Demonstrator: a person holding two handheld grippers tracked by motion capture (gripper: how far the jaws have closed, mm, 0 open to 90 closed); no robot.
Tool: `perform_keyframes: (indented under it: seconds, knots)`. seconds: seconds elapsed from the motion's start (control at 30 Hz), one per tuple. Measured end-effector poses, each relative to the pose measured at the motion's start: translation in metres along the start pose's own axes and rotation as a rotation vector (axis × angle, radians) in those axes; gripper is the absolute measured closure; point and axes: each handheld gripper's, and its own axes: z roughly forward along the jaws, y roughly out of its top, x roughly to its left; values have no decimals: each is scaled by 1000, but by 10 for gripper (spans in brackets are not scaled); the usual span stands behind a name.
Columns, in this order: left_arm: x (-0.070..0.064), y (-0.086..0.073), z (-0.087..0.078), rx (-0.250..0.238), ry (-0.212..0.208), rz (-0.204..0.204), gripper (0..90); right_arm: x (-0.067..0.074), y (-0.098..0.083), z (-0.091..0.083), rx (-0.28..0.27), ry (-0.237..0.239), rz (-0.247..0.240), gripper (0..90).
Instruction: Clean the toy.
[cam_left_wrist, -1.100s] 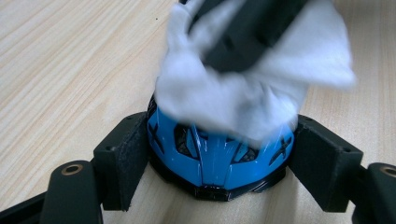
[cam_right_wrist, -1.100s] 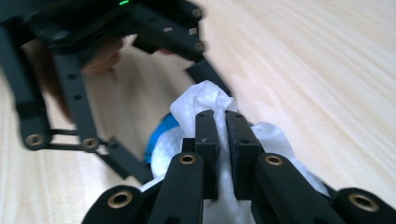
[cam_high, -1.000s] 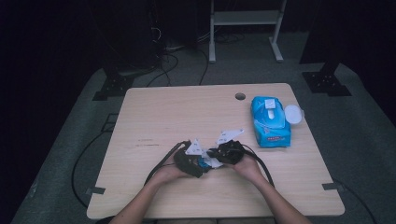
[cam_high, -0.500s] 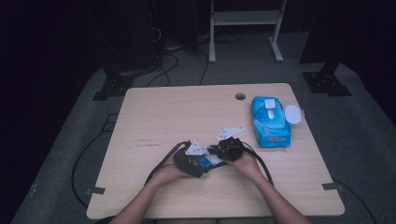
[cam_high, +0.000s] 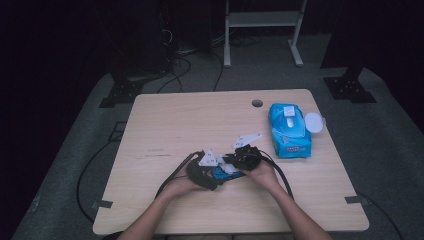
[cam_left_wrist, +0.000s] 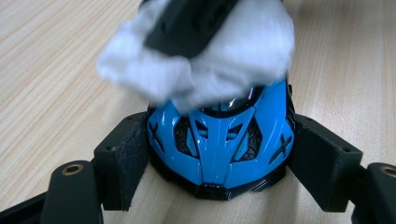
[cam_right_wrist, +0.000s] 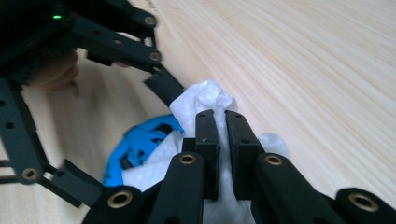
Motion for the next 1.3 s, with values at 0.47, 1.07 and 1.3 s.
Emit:
perform_keyframes:
  seconds: [0.47, 1.07, 1.3]
  knots:
    - [0, 0, -1, 3, 1, -1, 245, -24, -13, -19, -8, -19, 74, 842]
    - [-1, 0, 0, 3, 6, -1, 245, -23, -7, -8, 7, -2, 62, 842]
    - [0, 1, 0, 5, 3, -1, 244, -24, -7, -7, 10, -13, 67, 841]
